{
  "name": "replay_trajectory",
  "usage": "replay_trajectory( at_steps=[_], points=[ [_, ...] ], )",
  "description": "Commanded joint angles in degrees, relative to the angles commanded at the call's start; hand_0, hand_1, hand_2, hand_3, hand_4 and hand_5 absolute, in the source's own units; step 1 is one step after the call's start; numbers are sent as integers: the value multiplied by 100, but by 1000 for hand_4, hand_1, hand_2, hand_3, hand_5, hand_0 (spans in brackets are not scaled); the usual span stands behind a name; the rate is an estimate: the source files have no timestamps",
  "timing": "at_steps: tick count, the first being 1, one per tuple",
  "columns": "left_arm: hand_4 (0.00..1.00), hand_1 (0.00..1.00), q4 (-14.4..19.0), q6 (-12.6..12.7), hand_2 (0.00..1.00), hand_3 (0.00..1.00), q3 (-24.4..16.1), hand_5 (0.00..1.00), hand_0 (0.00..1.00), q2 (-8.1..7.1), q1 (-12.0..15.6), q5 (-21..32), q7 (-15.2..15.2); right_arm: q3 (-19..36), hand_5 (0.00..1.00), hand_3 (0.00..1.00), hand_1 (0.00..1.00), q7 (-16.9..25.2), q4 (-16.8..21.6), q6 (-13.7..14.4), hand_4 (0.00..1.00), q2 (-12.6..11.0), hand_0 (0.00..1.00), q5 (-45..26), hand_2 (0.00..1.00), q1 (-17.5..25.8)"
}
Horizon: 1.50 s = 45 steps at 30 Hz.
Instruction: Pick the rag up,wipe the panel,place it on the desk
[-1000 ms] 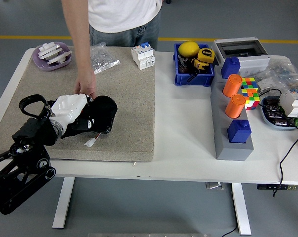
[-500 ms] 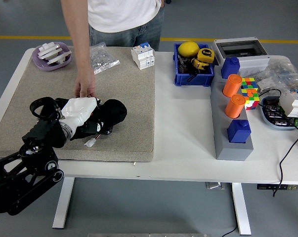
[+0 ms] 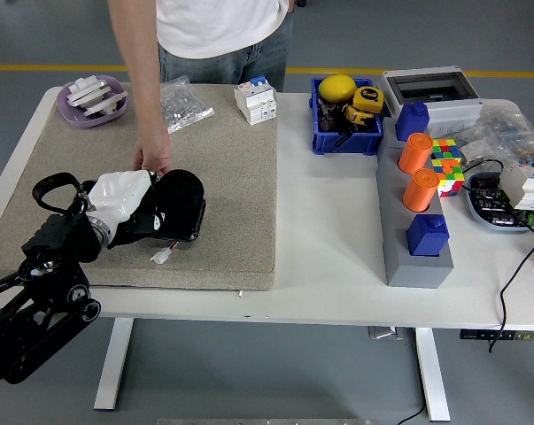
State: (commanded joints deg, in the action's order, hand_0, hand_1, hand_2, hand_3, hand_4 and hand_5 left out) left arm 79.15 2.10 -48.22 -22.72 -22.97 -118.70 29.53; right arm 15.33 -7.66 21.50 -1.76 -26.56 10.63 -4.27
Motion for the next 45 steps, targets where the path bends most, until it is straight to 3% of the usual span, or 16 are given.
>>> replay_trajectory(
  at_steps=[6, 20, 27, 36, 45],
  points=[
    [81, 459, -47, 18, 593, 488, -285, 2, 288, -65, 121, -95, 1, 6, 618, 729, 656, 3, -2, 0, 998, 3, 764, 3, 689, 10],
    [87, 458, -528, 135, 590, 488, -926, 2, 291, -214, 345, -270, -43, -29, 618, 729, 657, 2, 10, -5, 998, -3, 764, -11, 690, 17],
    [96, 459, -709, 148, 588, 490, -1316, 2, 292, -179, 442, -349, -29, -58, 619, 729, 657, 2, 10, -4, 998, -8, 764, -17, 690, 11],
    [99, 458, -802, 128, 585, 490, -1442, 2, 292, -190, 432, -381, 29, -53, 618, 729, 657, 5, 22, -4, 998, -8, 764, -11, 690, 5],
    [108, 458, -477, 32, 584, 491, -1162, 2, 293, -203, 342, -373, 155, -55, 621, 730, 657, 7, 28, -6, 998, -4, 765, -10, 690, -12]
  ],
)
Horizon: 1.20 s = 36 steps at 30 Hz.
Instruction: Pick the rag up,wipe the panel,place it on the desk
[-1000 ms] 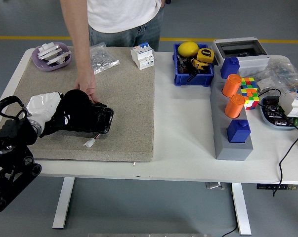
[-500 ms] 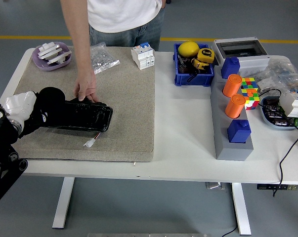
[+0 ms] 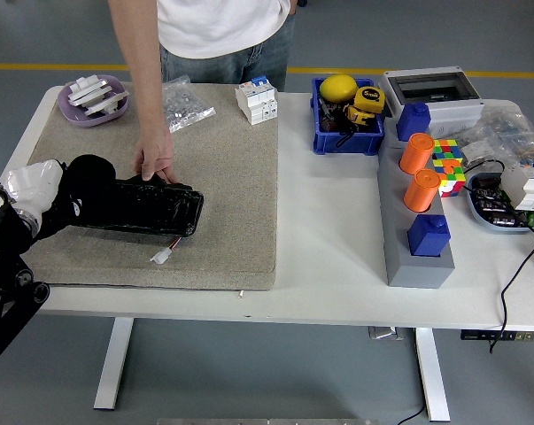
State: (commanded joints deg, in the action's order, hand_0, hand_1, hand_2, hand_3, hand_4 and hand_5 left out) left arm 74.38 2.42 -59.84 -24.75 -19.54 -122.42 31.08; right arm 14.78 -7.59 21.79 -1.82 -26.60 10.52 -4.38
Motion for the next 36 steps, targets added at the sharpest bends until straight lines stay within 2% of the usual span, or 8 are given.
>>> replay_trajectory(
  at_steps=[7, 11, 21, 29, 36],
  points=[
    [117, 458, 317, -58, 586, 493, 467, 2, 294, 80, -99, 80, 82, 7, 621, 729, 657, 3, -4, 1, 998, 3, 765, -6, 690, 2],
    [118, 458, 263, -50, 584, 494, 652, 2, 295, 209, -182, 132, 75, -26, 623, 729, 657, 2, -12, -1, 998, 10, 765, 21, 690, -15],
    [112, 457, 395, -61, 583, 492, 1177, 2, 296, 352, -364, 206, 120, -46, 622, 729, 657, 2, -37, -9, 998, 0, 766, -24, 690, -7],
    [118, 457, 674, -115, 584, 493, 1432, 2, 301, 527, -468, 144, 204, -49, 623, 729, 656, 1, -38, -10, 998, 1, 766, -26, 690, -23],
    [143, 459, 695, -162, 584, 499, 1617, 2, 302, 647, -562, 168, 257, -44, 624, 729, 655, 2, -41, -12, 998, 0, 766, -34, 689, -23]
  ],
)
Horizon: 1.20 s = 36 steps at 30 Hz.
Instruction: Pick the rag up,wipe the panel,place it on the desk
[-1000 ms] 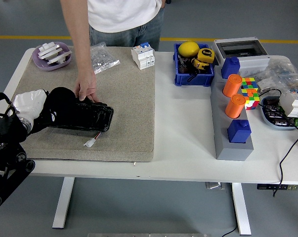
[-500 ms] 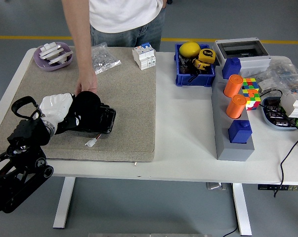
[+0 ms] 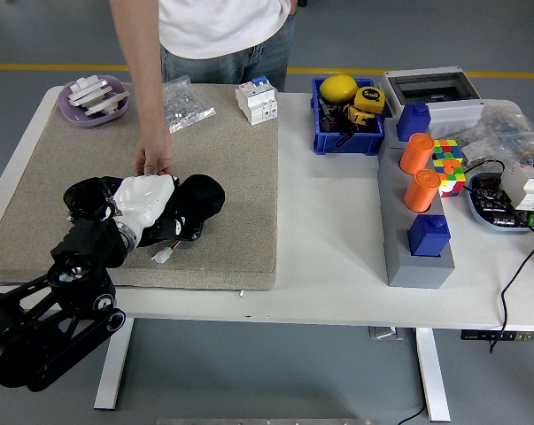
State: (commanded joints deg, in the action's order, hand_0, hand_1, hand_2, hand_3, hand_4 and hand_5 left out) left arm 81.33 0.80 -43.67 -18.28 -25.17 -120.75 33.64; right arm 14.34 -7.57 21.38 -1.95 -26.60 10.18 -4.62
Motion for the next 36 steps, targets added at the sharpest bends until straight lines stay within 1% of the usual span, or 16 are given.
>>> replay_trajectory(
  at_steps=[5, 13, 21, 28, 36],
  points=[
    [133, 458, -10, -13, 584, 497, -6, 2, 302, 3, -6, 10, 15, -1, 624, 729, 655, 0, 2, 1, 998, -2, 765, -3, 689, 0],
    [149, 460, -79, -26, 583, 501, -169, 2, 303, -70, 62, -42, 57, 16, 623, 729, 656, -2, 2, 3, 998, 4, 766, 1, 689, 10],
    [154, 458, -278, -14, 581, 502, -409, 2, 304, -207, 144, -67, 45, 42, 623, 729, 655, -7, -1, 2, 998, -4, 766, 24, 689, 31],
    [163, 457, -446, -26, 578, 502, -620, 2, 305, -385, 205, -128, 56, 67, 623, 728, 655, -7, -2, 5, 998, -8, 766, 37, 689, 31],
    [170, 457, -636, -53, 578, 502, -896, 2, 305, -522, 242, -184, 79, 84, 624, 728, 655, -9, -2, 4, 998, -6, 766, 40, 689, 33]
  ],
)
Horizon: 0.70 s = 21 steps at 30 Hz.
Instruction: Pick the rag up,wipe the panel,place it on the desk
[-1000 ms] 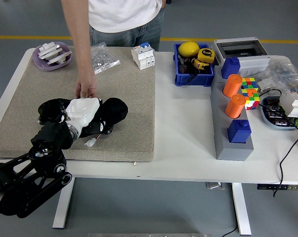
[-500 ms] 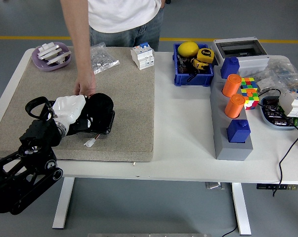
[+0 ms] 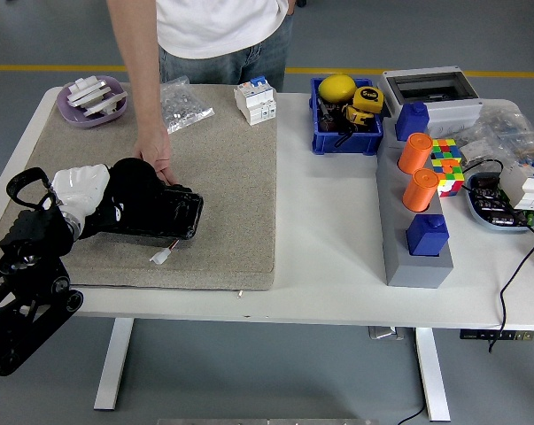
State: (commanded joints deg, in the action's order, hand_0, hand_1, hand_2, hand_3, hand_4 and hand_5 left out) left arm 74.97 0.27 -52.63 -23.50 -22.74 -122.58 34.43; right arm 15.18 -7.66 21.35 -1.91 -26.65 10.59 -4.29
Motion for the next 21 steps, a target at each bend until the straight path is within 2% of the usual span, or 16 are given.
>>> replay_trajectory(
  at_steps=[9, 21],
  points=[
    [176, 457, -190, -32, 577, 504, -287, 2, 306, -168, 53, -56, 26, 5, 624, 729, 655, -4, 4, -1, 998, -7, 766, 13, 689, 1],
    [174, 455, -431, -30, 575, 503, -618, 2, 307, -284, 162, -108, 20, 34, 624, 728, 654, -7, 12, -4, 998, -5, 766, 37, 689, 1]
  ],
)
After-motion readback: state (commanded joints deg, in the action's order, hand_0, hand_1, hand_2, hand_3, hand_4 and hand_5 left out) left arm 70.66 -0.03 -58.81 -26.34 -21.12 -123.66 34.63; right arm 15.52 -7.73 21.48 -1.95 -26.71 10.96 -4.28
